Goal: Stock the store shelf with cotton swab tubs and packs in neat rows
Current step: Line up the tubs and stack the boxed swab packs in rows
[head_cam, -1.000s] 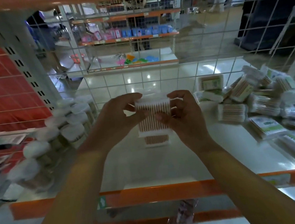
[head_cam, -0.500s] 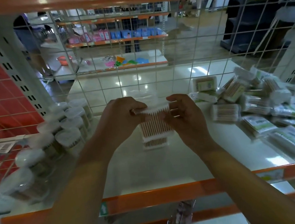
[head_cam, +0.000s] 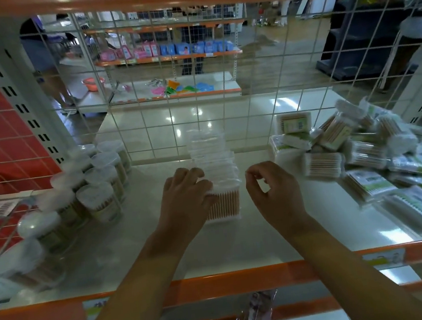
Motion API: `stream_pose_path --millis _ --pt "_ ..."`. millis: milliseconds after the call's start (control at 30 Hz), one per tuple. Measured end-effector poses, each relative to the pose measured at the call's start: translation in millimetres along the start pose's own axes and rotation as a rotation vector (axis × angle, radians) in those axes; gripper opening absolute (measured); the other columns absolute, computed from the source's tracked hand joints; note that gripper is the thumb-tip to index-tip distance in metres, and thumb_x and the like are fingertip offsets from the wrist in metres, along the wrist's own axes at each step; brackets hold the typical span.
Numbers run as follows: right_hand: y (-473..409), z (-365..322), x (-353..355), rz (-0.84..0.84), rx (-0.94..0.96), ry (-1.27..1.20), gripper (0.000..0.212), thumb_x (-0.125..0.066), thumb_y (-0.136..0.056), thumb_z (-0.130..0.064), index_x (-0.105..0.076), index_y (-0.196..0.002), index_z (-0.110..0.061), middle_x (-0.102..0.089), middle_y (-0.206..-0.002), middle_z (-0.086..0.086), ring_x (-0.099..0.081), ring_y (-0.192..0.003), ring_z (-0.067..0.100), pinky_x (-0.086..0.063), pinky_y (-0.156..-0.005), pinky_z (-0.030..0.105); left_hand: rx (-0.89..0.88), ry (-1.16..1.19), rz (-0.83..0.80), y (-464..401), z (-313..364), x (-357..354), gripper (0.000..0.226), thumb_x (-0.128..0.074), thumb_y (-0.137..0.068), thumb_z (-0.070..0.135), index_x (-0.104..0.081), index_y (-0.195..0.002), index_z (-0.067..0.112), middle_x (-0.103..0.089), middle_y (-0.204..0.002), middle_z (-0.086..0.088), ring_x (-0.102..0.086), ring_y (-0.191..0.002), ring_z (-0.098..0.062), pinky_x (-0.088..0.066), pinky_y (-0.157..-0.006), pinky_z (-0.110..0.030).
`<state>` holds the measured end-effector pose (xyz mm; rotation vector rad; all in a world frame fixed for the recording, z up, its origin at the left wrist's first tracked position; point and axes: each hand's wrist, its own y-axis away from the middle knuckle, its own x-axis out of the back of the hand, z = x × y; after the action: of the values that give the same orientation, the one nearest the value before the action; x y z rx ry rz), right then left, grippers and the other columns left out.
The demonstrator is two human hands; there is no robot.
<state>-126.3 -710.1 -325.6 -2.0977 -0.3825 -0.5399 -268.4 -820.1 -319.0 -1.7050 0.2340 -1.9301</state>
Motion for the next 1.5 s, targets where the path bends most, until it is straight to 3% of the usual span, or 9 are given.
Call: stream_pose_path --millis 167,433,700,867,1067,1233,1500 --pt "2 0 -4 -0.028 -0.029 -0.015 0.026 -0.045 -0.084 -0.026 -0.063 -0.077 -0.009 -0.063 -0.074 0.001 -0.059 -0.066 0.016 -0.052 -0.058 0.035 0.004 -0.016 -0.011 4 2 -4 0.028 -0.087 -0.056 0.018 -0.071 -0.079 0.012 -0.068 -0.086 -0.003 -0.065 -0.078 -0.025 -0.052 -0.065 -0.037" --pt "5 1 -5 -0.075 -0.058 0.074 0.029 -0.042 -0.084 -0.028 -0.064 -0.079 -0.011 -0.063 -0.074 0.0 -0.059 -0.066 0.015 -0.046 -0.058 0.024 0.044 -0.174 -0.022 4 9 -3 0.028 -0.086 -0.054 0.024 -0.072 -0.076 0.014 -0.069 -0.084 -0.004 -0.064 -0.08 -0.029 -0.049 -0.067 -0.042" --pt "8 2 -1 -0.191 -0.103 0.116 0.03 -0.051 -0.084 -0.023 -0.066 -0.104 -0.006 -0.069 -0.096 0.006 -0.065 -0.086 0.02 -0.044 -0.075 0.023 0.012 -0.208 0.057 -2 26 -1 0.045 -0.085 -0.055 0.023 -0.069 -0.094 0.007 -0.069 -0.089 -0.01 -0.064 -0.083 -0.035 -0.049 -0.068 -0.046" --pt "5 8 9 -0.197 -0.095 0.139 0.03 -0.054 -0.083 -0.021 -0.066 -0.105 -0.006 -0.069 -0.1 0.006 -0.065 -0.091 0.021 -0.043 -0.079 0.023 -0.028 -0.192 0.119 -7 45 -1 0.045 -0.079 -0.06 0.023 -0.067 -0.099 0.005 -0.068 -0.09 -0.011 -0.063 -0.083 -0.036 -0.048 -0.068 -0.045" --pt "4 25 30 -0.196 -0.094 0.14 0.029 -0.054 -0.084 -0.021 -0.066 -0.106 -0.006 -0.069 -0.1 0.008 -0.066 -0.091 0.022 -0.046 -0.079 0.025 -0.057 -0.187 0.109 -17 72 -11 0.05 -0.085 -0.056 0.023 -0.069 -0.099 0.005 -0.069 -0.091 -0.011 -0.064 -0.085 -0.034 -0.05 -0.069 -0.042" --pt "4 48 58 -0.23 -0.145 0.164 0.029 -0.053 -0.09 -0.022 -0.063 -0.114 -0.009 -0.065 -0.111 0.006 -0.061 -0.102 0.02 -0.039 -0.084 0.021 -0.086 -0.12 0.113 -29 100 -26 0.048 -0.085 -0.058 0.02 -0.068 -0.1 0.004 -0.068 -0.091 -0.01 -0.063 -0.086 -0.034 -0.05 -0.07 -0.043" --pt "11 91 105 -0.15 -0.186 0.203 0.027 -0.052 -0.081 -0.021 -0.069 -0.097 -0.007 -0.07 -0.094 0.008 -0.067 -0.085 0.027 -0.045 -0.075 0.027 -0.101 -0.077 0.046 -46 155 -54 0.043 -0.084 -0.058 0.02 -0.069 -0.096 0.006 -0.068 -0.09 -0.009 -0.062 -0.086 -0.033 -0.048 -0.071 -0.043"
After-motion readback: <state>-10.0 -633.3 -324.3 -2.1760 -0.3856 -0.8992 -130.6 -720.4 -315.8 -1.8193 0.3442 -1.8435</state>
